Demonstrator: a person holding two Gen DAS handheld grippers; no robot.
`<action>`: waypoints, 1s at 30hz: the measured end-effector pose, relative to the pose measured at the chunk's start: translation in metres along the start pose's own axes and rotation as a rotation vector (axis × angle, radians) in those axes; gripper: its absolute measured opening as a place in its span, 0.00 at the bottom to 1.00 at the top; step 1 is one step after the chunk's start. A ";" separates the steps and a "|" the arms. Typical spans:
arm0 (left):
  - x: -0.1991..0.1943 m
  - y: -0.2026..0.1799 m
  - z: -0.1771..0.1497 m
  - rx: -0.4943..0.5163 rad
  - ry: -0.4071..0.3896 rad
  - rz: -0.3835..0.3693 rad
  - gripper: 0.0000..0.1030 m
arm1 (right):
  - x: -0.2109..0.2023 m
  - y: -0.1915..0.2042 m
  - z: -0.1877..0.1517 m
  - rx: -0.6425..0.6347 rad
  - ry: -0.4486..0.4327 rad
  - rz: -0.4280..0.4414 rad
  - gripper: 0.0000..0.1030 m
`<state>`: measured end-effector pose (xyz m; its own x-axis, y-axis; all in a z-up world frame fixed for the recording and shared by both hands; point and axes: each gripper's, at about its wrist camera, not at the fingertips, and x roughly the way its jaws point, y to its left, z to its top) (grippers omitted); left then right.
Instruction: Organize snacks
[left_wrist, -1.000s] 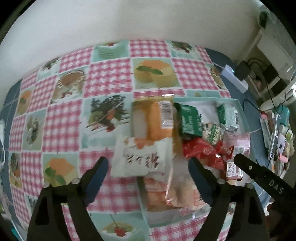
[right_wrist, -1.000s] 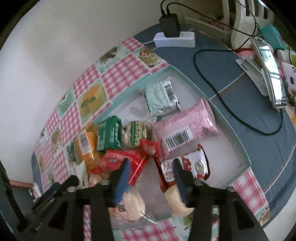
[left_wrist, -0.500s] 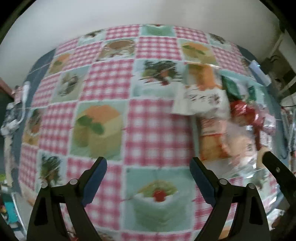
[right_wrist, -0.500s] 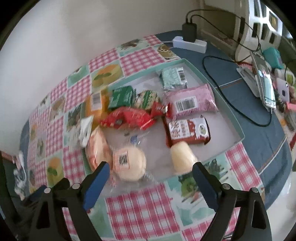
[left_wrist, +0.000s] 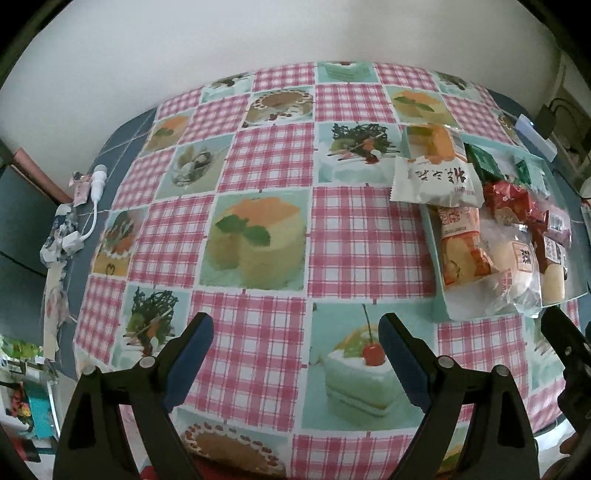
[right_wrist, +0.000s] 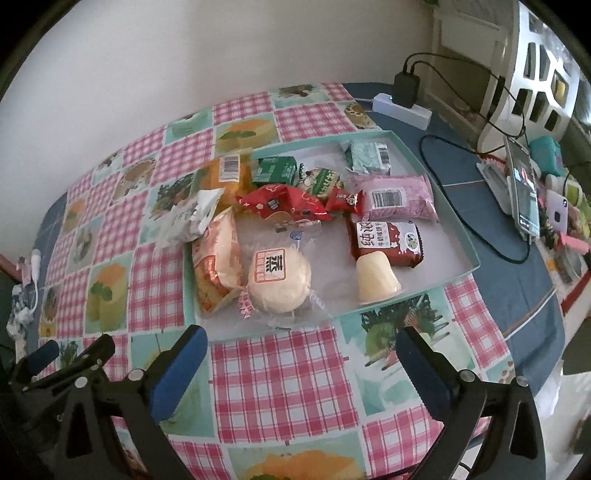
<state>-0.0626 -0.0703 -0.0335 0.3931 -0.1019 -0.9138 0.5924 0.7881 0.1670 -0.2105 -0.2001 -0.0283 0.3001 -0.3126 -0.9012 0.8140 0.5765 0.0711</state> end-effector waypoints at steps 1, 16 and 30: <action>-0.001 0.001 0.000 -0.005 -0.002 -0.001 0.88 | -0.001 0.001 0.000 -0.005 -0.005 0.000 1.00; -0.006 0.005 -0.001 -0.025 -0.009 0.029 0.88 | -0.005 0.009 -0.001 -0.035 -0.026 0.004 1.00; -0.008 0.008 -0.002 -0.054 -0.007 0.049 0.88 | -0.010 0.008 -0.004 -0.043 -0.022 -0.003 1.00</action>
<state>-0.0625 -0.0613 -0.0256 0.4260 -0.0668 -0.9022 0.5334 0.8241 0.1908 -0.2090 -0.1894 -0.0205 0.3086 -0.3307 -0.8919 0.7930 0.6072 0.0492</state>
